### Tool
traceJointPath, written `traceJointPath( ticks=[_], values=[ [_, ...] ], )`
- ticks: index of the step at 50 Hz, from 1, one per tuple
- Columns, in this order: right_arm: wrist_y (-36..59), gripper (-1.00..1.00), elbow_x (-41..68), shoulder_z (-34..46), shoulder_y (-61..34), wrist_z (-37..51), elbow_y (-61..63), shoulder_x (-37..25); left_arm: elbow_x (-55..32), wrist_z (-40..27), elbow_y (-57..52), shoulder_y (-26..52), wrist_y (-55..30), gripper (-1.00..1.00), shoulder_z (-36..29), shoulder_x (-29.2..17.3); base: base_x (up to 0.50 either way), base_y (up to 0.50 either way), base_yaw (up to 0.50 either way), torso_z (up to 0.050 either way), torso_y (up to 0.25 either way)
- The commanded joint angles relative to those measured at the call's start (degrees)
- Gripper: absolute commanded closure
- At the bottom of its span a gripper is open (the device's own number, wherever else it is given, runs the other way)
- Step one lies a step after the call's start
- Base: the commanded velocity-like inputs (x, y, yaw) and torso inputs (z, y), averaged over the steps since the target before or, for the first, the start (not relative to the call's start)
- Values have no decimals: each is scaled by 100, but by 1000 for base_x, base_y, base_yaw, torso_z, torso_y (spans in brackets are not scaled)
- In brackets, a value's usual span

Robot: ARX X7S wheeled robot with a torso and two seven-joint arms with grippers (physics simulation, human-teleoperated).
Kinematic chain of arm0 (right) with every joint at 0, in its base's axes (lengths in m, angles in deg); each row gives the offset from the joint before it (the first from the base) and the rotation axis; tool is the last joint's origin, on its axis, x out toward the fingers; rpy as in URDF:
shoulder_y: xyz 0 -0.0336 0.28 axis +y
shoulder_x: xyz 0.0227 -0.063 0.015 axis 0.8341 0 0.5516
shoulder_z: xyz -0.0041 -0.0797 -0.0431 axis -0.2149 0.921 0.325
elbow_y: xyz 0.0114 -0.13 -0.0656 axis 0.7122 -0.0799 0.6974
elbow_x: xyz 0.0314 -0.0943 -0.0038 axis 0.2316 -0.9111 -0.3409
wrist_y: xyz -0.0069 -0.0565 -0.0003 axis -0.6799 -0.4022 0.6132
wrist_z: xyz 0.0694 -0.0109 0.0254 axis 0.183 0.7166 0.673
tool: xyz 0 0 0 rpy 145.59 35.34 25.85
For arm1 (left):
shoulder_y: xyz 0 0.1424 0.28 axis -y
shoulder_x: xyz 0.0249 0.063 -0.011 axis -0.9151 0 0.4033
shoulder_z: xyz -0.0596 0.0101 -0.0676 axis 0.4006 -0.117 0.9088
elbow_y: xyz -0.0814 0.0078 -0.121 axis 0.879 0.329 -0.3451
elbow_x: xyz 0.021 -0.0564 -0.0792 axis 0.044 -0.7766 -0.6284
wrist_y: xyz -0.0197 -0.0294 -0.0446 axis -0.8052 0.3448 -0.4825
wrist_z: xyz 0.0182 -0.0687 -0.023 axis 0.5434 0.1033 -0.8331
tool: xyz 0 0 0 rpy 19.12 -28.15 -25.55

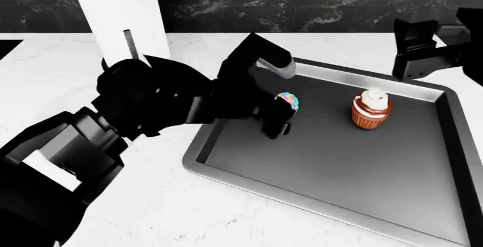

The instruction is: Move the dessert items from the plate to the tray.

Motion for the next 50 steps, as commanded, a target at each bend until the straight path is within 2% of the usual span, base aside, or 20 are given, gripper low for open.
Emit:
traceJointPath(
  ticks=[1,4,5,25,35,43,50],
  values=[
    [-16,-100,-22,-8,40,-17,-19,31,5,108,84,-96,-51,100,-155,77,0,0,0,0,0],
    [-23,-100,-26,-11,51,-26,-23,31,10,107,112,-82,-42,100,-152,87,0,0,0,0,0],
    [-28,-100,-28,-13,56,-30,-22,29,6,106,123,-73,-40,-100,-143,88,0,0,0,0,0],
    [-36,-100,-1,-52,98,-21,26,-15,-227,-112,-261,140,-61,-100,157,-134,0,0,0,0,0],
    [61,-100,13,-83,22,-8,-20,63,-620,-714,-772,732,-258,-100,737,-599,0,0,0,0,0],
    [183,-100,67,-126,-84,17,-50,105,-786,-982,-1009,1086,-518,-100,922,-951,0,0,0,0,0],
    [409,-100,139,-218,-322,21,-68,98,-1132,-1478,-1575,1373,-847,-100,1246,-1581,0,0,0,0,0]
  ],
)
